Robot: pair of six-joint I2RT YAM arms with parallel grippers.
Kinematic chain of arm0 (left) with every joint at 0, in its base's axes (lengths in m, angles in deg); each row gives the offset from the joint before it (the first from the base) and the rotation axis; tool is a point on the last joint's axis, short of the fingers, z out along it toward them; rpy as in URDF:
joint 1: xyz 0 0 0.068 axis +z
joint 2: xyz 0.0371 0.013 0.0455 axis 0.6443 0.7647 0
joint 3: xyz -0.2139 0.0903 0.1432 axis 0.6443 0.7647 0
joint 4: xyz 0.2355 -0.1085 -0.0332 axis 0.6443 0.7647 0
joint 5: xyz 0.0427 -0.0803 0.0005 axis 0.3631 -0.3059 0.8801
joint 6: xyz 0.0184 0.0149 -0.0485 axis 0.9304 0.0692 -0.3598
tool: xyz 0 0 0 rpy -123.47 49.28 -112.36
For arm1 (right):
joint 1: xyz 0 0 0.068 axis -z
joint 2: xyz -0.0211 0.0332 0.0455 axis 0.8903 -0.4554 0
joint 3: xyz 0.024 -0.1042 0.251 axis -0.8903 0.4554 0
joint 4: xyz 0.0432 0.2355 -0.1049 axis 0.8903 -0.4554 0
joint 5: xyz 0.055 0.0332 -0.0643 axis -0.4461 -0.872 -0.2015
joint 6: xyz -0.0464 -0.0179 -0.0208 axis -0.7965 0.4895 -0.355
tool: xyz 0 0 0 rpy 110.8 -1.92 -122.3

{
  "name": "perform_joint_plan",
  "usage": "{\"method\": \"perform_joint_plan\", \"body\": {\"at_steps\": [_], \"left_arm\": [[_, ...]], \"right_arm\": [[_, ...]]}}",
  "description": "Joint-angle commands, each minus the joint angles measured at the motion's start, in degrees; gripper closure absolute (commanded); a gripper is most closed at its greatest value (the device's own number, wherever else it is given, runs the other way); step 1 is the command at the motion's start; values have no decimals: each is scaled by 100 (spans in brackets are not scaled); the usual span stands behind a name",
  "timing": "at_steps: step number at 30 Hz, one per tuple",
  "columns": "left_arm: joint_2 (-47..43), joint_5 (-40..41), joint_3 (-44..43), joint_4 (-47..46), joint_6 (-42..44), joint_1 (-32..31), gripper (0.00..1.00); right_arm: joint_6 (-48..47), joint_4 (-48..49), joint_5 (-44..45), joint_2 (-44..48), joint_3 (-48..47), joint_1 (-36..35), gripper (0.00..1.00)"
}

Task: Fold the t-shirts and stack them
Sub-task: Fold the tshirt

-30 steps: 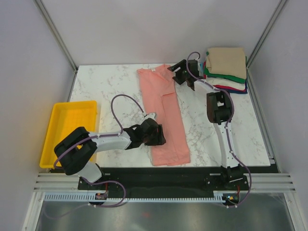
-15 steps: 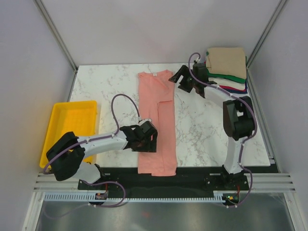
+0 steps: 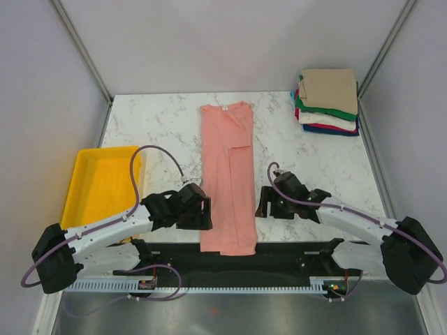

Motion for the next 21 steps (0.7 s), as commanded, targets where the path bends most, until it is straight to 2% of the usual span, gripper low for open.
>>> {"method": "perform_joint_plan", "body": {"at_steps": [1, 6, 13, 16, 21], "left_arm": [[-384, -471, 495, 138, -344, -41, 27], [-1097, -823, 1313, -300, -626, -58, 26], [-1537, -1263, 2034, -969, -890, -59, 27], [-1687, -1290, 2148, -1127, -925, -58, 28], [-1775, -1422, 2456, -1478, -1039, -59, 29]], "right_arm": [[770, -371, 415, 793, 445, -720, 21], [1957, -372, 872, 1409, 667, -1855, 29], [2792, -222, 1373, 927, 711, -3121, 45], [3082, -126, 1601, 847, 789, -3455, 48], [3285, 155, 1821, 812, 1000, -3597, 53]]}}
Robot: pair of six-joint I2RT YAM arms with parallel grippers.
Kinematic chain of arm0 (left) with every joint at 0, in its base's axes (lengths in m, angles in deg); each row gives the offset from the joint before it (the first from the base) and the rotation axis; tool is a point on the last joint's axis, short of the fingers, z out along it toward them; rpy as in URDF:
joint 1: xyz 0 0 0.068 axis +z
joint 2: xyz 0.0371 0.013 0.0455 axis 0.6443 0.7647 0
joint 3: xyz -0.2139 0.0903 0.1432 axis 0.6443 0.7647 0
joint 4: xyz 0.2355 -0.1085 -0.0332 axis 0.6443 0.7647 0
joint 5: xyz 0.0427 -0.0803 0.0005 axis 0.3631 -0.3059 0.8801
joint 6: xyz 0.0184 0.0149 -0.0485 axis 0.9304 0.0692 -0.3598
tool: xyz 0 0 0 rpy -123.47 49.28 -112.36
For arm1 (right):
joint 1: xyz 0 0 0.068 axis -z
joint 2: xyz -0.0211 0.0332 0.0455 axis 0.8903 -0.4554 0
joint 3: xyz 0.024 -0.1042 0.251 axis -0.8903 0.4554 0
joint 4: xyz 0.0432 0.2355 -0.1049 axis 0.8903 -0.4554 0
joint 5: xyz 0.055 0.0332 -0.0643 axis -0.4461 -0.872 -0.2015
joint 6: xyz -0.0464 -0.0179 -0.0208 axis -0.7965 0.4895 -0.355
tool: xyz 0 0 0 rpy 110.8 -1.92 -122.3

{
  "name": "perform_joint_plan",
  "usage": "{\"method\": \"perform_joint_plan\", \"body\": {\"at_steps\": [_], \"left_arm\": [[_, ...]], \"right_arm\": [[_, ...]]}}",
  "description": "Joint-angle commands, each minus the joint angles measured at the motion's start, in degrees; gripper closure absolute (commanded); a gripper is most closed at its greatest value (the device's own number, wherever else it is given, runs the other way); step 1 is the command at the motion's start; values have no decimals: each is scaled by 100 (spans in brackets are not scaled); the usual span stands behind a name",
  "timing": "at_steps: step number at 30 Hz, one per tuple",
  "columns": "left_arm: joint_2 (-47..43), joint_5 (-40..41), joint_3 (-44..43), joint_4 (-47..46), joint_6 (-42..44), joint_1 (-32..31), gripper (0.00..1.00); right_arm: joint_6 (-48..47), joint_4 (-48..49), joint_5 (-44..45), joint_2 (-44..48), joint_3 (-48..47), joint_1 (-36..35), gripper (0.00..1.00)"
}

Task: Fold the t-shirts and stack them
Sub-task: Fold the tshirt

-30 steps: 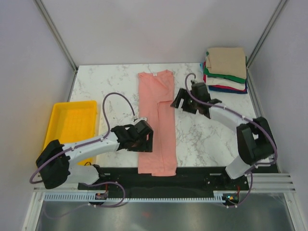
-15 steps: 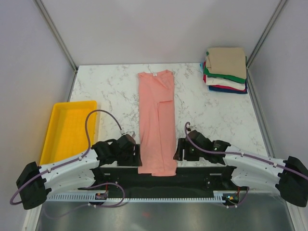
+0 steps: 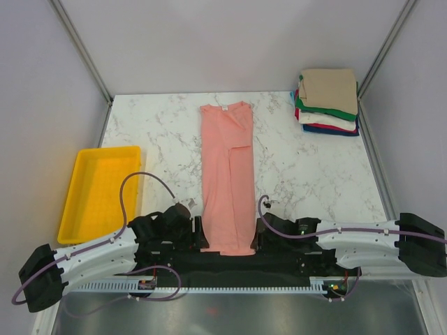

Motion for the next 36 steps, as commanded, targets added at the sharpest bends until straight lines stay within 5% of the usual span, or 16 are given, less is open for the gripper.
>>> {"method": "perform_joint_plan", "body": {"at_steps": [1, 9, 23, 27, 30, 36], "left_arm": [[-59, -224, 218, -552, -307, -28, 29], [-164, -207, 394, -658, -351, -19, 32], [-68, 75, 421, -983, -387, -19, 61], [151, 49, 403, -1247, -351, -28, 73], [213, 5, 290, -1326, -290, -19, 98], [152, 293, -894, -159, -97, -19, 98]], "right_arm": [[413, 359, 434, -21, 226, -59, 56], [475, 1001, 531, -170, 518, -59, 67], [308, 1247, 653, -91, 641, -77, 99], [212, 1229, 654, -126, 553, -77, 100], [62, 879, 855, -74, 299, -103, 100], [-228, -220, 1470, 85, -561, -164, 100]]}}
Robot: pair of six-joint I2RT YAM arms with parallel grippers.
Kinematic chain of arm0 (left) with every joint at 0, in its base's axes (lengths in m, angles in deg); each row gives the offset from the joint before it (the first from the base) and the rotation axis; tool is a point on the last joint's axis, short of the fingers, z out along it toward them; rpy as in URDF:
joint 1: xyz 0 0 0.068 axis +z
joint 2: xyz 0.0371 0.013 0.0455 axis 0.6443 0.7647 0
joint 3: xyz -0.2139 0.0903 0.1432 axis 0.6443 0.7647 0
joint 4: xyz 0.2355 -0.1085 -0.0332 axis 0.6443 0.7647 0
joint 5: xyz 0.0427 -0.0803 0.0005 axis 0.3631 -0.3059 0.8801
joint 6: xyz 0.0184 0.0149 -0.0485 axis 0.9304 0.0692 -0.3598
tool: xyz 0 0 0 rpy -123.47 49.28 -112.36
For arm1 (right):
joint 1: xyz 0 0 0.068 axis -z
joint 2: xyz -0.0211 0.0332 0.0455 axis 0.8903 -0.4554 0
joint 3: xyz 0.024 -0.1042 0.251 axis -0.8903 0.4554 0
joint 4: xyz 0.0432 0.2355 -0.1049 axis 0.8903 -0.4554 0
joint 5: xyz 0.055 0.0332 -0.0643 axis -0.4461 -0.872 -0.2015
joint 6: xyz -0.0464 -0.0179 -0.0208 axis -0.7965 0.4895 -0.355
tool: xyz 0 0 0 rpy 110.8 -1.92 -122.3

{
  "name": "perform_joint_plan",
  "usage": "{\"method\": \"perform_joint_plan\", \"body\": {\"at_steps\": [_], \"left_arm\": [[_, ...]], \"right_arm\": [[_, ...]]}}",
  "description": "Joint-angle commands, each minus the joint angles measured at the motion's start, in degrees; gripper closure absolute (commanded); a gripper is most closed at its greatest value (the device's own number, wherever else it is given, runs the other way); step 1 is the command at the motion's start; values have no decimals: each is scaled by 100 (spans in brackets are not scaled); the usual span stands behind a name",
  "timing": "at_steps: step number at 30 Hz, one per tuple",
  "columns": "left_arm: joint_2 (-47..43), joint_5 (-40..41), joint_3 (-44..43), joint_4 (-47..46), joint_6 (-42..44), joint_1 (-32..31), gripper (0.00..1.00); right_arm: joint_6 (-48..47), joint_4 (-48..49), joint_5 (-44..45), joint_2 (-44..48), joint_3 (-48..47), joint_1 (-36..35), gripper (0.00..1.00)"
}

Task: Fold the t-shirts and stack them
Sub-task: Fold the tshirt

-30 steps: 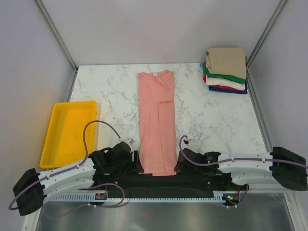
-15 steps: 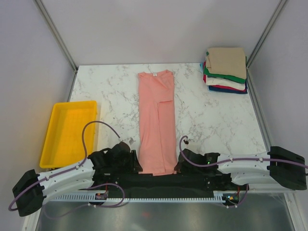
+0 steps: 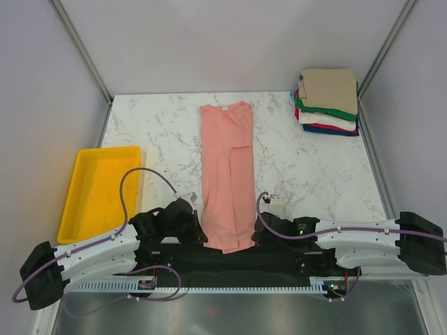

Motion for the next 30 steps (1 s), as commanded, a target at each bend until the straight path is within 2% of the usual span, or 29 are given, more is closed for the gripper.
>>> {"method": "perform_joint_plan", "body": {"at_steps": [1, 5, 9, 11, 15, 21, 30], "left_arm": [[-15, 353, -1069, 611, 244, -19, 98], [345, 809, -2018, 1333, 630, -19, 98], [969, 1512, -2984, 1878, 1052, 60, 98], [1294, 1558, -3249, 1923, 1255, 279, 98], [1839, 1312, -3987, 1896, 1886, 1068, 98], [2727, 768, -4831, 1729, 2679, 2053, 98], [3975, 179, -5922, 1536, 3312, 2775, 98]], "right_arm": [[-250, -679, 714, 187, -668, -9, 100], [-583, -1233, 1110, 100, -1475, 148, 100], [-1259, -1322, 1137, -67, -1968, 920, 100], [-1760, -1322, 1023, -181, -2215, 1220, 100], [-2499, -1305, 874, -654, -2978, 1966, 100], [-3263, -1129, 636, -1288, -3701, 2731, 100], [-3765, -760, -4, -2202, -4439, 3568, 100]]}}
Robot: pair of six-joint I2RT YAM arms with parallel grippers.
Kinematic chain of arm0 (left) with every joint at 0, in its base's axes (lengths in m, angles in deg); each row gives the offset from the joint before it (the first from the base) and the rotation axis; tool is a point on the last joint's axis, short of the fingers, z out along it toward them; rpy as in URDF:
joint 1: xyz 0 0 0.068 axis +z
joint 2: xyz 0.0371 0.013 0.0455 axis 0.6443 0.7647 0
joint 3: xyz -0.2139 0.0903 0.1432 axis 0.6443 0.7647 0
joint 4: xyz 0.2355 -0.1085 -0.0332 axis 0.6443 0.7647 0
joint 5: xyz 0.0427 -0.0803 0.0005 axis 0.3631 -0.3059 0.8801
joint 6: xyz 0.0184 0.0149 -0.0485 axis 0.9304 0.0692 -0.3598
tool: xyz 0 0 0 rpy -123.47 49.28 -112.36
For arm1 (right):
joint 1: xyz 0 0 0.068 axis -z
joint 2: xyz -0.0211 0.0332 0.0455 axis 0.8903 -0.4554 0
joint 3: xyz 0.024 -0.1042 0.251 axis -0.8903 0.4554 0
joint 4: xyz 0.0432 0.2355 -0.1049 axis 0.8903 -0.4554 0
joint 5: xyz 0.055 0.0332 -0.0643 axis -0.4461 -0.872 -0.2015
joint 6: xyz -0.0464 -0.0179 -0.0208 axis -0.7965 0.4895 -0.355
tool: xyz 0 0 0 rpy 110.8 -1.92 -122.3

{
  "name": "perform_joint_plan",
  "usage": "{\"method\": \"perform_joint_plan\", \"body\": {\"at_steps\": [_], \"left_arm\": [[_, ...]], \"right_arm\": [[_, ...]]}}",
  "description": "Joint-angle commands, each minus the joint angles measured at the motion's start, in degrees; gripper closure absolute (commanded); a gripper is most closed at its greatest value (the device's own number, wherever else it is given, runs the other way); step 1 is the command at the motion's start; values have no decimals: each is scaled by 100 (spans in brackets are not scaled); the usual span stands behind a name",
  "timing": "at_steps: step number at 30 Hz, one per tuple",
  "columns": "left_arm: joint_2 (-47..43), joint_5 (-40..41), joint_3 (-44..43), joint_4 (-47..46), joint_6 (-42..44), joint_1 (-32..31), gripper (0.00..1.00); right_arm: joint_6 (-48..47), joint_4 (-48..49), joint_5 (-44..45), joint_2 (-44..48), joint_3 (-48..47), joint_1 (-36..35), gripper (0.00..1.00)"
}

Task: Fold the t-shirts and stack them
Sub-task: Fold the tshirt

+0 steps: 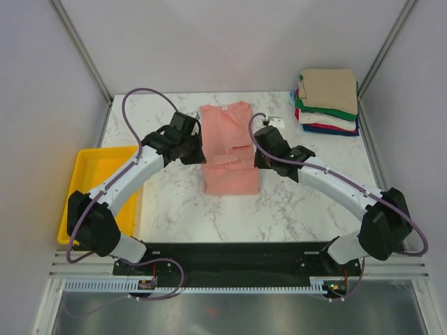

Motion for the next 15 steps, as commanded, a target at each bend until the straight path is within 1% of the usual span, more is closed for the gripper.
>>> {"method": "perform_joint_plan", "body": {"at_steps": [1, 8, 15], "left_arm": [[369, -327, -478, -171, 528, 238, 98], [1160, -582, -1031, -215, 589, 502, 98], [1811, -573, -1357, -206, 554, 599, 97]], "right_arm": [[-426, 285, -313, -303, -426, 248, 100], [-628, 452, -665, -1024, -918, 573, 100], [-743, 698, -876, -1490, -1059, 775, 100]]}}
